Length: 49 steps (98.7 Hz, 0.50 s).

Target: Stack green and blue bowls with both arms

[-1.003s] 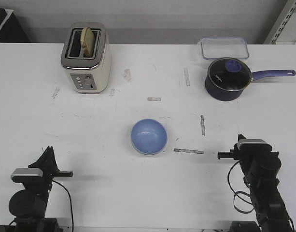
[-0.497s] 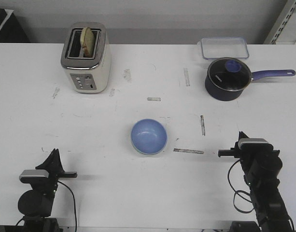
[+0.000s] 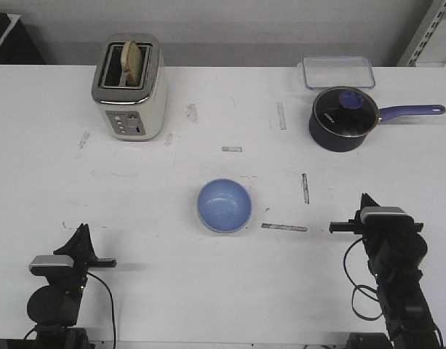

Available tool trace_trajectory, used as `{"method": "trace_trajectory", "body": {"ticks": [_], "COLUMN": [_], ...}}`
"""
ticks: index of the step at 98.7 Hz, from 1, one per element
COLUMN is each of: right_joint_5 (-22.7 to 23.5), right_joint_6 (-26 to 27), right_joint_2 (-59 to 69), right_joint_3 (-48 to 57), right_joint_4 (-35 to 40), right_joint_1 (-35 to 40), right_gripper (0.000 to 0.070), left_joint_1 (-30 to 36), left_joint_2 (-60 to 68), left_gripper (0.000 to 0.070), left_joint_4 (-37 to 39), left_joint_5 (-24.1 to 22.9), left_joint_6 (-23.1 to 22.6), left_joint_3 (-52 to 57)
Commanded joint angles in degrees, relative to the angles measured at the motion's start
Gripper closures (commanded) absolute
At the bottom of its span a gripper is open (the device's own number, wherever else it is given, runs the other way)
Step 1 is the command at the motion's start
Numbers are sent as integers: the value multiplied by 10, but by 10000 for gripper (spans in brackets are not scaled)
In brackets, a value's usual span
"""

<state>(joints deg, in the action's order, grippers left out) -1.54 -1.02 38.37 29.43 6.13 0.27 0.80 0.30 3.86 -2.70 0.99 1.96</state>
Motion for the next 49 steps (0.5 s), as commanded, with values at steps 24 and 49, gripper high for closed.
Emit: {"method": "trace_trajectory", "body": {"ticks": [24, 49], "right_joint_5": [-2, 16], "right_joint_6": [-8, -7], "right_joint_2": [-10, -96], "right_joint_3": [6, -33], "right_joint_4": [-5, 4], "right_joint_1": [0, 1], "right_gripper": [700, 700], "left_joint_1": [0, 0], "left_joint_2": [-1, -1], "left_gripper": [698, 698], "left_joint_4": [8, 8], "left_joint_5": [1, 1], "left_joint_6": [1, 1], "left_joint_3": [-12, -12]}}
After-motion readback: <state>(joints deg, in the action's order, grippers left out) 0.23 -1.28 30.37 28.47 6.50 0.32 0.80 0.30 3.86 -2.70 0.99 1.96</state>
